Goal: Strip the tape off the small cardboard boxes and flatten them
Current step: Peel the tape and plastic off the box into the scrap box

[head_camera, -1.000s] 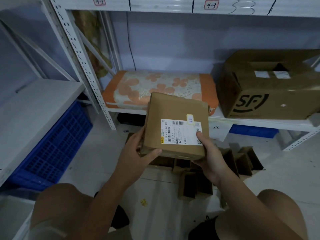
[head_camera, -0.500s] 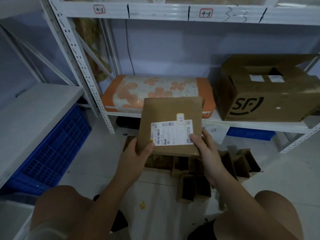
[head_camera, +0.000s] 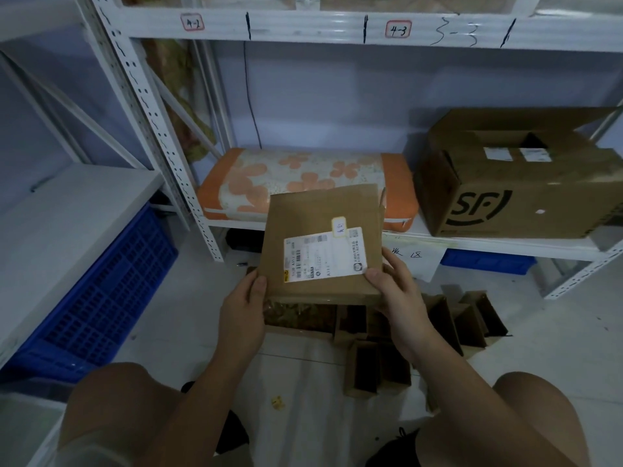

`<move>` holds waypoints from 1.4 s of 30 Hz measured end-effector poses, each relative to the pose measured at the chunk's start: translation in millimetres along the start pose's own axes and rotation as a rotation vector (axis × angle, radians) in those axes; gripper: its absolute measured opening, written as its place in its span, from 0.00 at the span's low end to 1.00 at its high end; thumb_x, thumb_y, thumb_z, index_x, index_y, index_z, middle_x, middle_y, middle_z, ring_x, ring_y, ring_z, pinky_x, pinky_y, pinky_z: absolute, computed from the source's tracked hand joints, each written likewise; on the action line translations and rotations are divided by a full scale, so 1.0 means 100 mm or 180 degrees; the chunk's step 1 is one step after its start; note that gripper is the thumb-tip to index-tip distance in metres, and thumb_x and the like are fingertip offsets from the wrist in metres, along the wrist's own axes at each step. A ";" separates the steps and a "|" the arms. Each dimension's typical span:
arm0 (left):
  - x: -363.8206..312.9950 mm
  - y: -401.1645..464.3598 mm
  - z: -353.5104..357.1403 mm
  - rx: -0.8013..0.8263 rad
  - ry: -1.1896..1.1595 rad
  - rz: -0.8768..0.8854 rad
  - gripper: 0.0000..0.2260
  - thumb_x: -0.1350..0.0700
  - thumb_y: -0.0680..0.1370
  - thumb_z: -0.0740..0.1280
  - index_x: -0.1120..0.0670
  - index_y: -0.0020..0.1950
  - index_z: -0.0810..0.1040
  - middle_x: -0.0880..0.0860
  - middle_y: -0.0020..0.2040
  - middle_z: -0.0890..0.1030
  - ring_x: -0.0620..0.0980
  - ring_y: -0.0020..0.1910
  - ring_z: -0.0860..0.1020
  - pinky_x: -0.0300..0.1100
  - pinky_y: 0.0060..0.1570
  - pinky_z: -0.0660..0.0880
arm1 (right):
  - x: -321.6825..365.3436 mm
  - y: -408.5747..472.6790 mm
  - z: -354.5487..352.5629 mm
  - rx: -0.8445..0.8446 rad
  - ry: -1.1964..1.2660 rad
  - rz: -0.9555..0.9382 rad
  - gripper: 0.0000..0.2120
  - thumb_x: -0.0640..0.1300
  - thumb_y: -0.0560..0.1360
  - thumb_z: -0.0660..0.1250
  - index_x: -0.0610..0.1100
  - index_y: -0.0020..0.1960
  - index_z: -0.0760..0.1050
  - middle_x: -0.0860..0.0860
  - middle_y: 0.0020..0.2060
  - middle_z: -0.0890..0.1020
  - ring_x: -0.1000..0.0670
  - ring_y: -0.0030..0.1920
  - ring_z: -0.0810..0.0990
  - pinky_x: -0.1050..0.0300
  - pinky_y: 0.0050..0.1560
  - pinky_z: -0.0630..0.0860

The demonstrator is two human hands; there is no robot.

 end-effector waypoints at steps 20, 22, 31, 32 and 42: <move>-1.26 -0.44 0.17 0.0126 0.1082 0.2559 0.02 0.60 0.80 0.72 0.56 0.50 0.85 0.48 0.50 0.84 0.39 0.51 0.80 0.28 0.53 0.74 | -0.40 -0.04 -0.08 0.0022 0.2098 0.0946 0.23 0.59 0.77 0.60 0.53 0.70 0.76 0.46 0.66 0.81 0.41 0.71 0.75 0.38 0.73 0.63; -1.34 -0.55 0.19 0.0029 0.1279 0.2891 0.05 0.57 0.80 0.71 0.57 0.50 0.85 0.49 0.51 0.85 0.41 0.51 0.81 0.29 0.56 0.73 | -0.41 -0.03 -0.06 -0.0015 0.2166 0.0904 0.24 0.59 0.77 0.60 0.53 0.70 0.75 0.45 0.66 0.81 0.41 0.71 0.74 0.37 0.73 0.63; -1.46 -0.70 0.22 -0.0033 0.1568 0.3341 0.03 0.58 0.80 0.72 0.56 0.51 0.85 0.50 0.51 0.87 0.42 0.52 0.82 0.29 0.57 0.74 | -0.39 -0.03 -0.02 -0.0122 0.2249 0.0828 0.24 0.60 0.78 0.59 0.53 0.70 0.76 0.45 0.65 0.81 0.41 0.70 0.75 0.37 0.72 0.64; -1.46 -0.70 0.21 -0.0041 0.1570 0.3331 0.04 0.58 0.80 0.72 0.56 0.51 0.85 0.50 0.51 0.87 0.42 0.52 0.82 0.28 0.58 0.73 | -0.39 -0.03 -0.02 -0.0131 0.2248 0.0825 0.24 0.60 0.78 0.59 0.53 0.70 0.76 0.45 0.65 0.81 0.41 0.70 0.75 0.36 0.72 0.65; -1.37 -0.62 0.17 0.0001 0.1471 0.3190 0.05 0.56 0.80 0.70 0.56 0.51 0.85 0.49 0.50 0.86 0.42 0.49 0.83 0.33 0.52 0.78 | -0.38 -0.01 -0.05 -0.0184 0.2169 0.0837 0.23 0.60 0.78 0.58 0.54 0.69 0.76 0.46 0.64 0.82 0.41 0.69 0.76 0.36 0.71 0.65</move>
Point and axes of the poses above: each hand's wrist, its own y-axis towards the middle knuckle, its own z-axis out of the palm, x = y × z, the point moved 9 cm from there along y, towards the middle knuckle
